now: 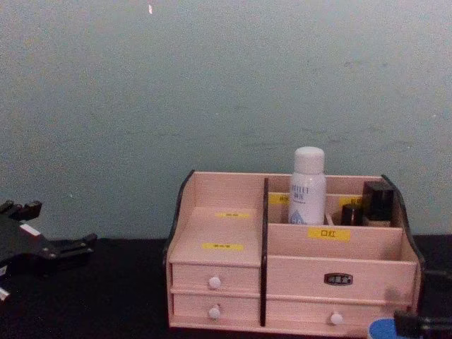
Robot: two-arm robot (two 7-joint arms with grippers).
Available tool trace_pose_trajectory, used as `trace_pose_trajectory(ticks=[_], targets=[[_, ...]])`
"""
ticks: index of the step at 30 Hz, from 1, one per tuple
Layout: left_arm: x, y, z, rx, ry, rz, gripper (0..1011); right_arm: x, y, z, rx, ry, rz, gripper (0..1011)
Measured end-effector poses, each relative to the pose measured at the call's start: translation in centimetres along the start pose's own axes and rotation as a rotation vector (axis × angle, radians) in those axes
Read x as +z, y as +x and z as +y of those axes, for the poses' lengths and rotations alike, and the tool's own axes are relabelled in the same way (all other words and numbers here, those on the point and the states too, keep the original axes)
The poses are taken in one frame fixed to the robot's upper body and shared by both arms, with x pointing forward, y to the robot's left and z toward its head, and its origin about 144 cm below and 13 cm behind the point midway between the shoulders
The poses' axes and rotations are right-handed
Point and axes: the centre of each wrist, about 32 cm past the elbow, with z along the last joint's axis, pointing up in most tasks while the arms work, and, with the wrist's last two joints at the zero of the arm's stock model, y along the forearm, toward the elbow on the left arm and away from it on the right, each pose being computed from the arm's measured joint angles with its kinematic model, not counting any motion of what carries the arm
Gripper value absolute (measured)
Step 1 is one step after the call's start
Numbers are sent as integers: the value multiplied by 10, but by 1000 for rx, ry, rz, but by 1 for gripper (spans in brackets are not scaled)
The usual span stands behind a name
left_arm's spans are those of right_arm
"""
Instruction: Pick up the facial cleanser and watermelon frost from the table and place them into the tiered storage box.
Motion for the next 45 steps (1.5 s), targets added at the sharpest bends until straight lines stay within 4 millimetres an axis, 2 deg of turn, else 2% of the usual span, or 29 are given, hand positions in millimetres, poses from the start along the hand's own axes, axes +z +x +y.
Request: trace_pose_trajectory(ticks=[28,45], targets=[[0,0,0,0,0,0,1001,-14,7,18,11,-109,50,1000],[0,0,0,0,0,0,1001,-16,12,25,8,-133,50,1000]])
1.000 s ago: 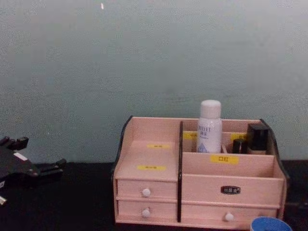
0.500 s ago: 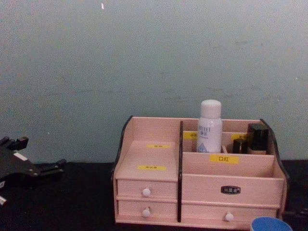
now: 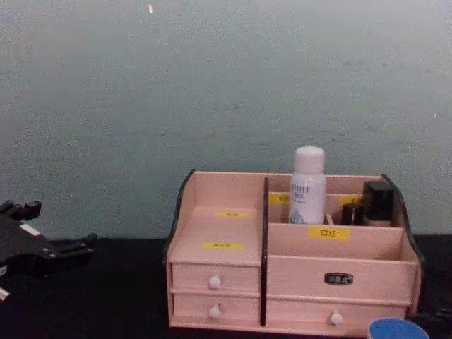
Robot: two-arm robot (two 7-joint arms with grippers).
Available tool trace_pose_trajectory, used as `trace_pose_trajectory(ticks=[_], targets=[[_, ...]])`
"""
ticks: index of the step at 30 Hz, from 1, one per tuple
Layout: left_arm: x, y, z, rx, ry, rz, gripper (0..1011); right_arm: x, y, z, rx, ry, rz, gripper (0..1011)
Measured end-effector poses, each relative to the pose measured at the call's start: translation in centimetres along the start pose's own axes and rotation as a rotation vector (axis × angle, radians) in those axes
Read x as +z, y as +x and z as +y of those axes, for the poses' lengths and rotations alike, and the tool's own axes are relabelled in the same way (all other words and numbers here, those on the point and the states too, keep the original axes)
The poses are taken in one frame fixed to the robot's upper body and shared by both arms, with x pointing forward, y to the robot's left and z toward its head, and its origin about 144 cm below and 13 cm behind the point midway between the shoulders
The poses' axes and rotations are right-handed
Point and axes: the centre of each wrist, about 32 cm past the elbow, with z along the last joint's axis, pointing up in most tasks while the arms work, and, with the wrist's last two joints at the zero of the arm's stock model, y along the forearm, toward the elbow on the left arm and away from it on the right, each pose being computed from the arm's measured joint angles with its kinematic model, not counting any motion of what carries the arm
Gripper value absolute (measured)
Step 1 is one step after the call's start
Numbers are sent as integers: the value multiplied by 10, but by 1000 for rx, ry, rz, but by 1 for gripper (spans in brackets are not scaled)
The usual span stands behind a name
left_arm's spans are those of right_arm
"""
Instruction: Pick up the facial cleanser and watermelon frost from the table and place them into the tiered storage box.
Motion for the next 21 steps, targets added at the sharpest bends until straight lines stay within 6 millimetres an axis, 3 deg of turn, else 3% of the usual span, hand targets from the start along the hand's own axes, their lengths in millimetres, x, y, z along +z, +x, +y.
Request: trace_pose_trajectory(ticks=[21], targets=[[0,0,0,0,0,0,1001,2,-1,2,-8,-8,2,1000]])
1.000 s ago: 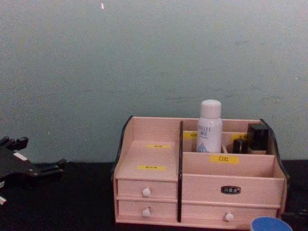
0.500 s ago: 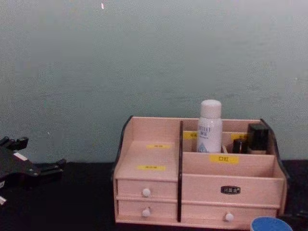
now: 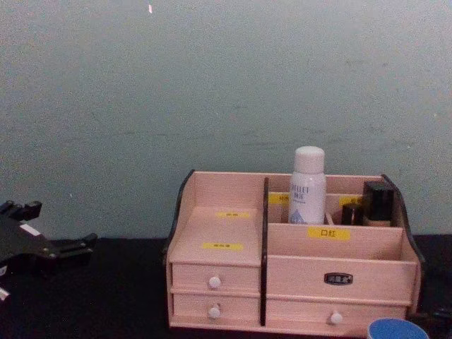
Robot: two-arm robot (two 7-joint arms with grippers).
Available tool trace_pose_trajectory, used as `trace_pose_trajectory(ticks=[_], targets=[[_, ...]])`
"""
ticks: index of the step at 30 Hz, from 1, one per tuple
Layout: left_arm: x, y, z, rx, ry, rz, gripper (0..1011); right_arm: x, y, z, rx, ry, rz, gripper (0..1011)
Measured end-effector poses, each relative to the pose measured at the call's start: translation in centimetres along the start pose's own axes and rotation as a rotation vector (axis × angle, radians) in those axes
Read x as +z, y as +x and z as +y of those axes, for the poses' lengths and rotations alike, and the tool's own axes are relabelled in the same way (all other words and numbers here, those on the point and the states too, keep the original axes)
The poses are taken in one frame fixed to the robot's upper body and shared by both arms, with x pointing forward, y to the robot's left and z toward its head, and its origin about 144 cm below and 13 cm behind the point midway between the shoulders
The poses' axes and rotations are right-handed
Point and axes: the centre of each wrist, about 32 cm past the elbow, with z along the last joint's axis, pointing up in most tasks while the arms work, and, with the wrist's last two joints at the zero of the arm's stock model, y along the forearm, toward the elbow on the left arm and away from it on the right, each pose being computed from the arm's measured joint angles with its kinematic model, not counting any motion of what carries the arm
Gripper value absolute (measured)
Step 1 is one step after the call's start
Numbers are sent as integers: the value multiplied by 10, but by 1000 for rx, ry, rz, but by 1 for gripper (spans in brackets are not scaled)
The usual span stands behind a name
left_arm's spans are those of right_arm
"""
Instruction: Pick up the facial cleanser and watermelon frost from the table and place them into the tiered storage box.
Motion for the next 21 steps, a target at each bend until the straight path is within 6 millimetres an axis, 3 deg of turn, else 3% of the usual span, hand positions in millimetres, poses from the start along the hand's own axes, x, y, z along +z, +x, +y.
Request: trace_pose_trajectory(ticks=[14,21], targets=[[0,0,0,0,0,0,1001,0,0,0,2,0,-1,1000],[0,0,0,0,0,0,1001,0,0,0,3,1,-1,861]])
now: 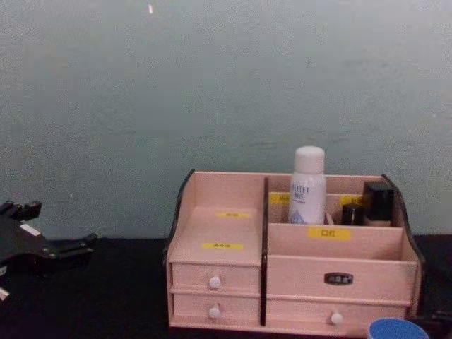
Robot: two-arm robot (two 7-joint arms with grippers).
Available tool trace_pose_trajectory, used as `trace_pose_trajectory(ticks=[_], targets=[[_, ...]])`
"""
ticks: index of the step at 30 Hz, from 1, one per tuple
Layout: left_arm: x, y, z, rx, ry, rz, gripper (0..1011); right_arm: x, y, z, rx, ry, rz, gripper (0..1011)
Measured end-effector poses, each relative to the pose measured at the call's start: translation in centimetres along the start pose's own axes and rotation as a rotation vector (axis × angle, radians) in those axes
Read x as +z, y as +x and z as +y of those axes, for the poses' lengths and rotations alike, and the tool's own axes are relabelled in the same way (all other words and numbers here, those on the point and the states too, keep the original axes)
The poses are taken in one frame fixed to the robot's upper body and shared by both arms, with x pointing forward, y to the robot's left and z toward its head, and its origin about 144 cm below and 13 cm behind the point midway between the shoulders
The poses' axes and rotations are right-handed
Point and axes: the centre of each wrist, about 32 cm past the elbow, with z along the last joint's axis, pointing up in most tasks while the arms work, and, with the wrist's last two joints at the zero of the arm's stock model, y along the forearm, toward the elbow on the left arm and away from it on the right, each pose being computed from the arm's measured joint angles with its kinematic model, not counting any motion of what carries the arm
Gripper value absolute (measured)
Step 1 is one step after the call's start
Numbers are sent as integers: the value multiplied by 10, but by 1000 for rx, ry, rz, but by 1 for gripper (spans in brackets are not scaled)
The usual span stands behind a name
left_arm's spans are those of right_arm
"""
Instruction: Pick up the facial cleanser and watermelon frost from the table and place them into the tiered storage box.
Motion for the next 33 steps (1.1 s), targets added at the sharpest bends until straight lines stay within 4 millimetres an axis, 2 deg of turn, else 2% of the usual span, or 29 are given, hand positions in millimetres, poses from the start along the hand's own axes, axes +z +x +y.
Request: trace_pose_trajectory(ticks=[3,5,6,33], targets=[[0,0,0,0,0,0,1001,0,0,0,0,0,0,811],[0,0,0,0,0,0,1001,0,0,0,0,1,0,726],[0,0,0,0,0,0,1001,0,0,0,0,1,0,716],[0,0,0,0,0,0,1002,0,0,0,0,1,0,715]])
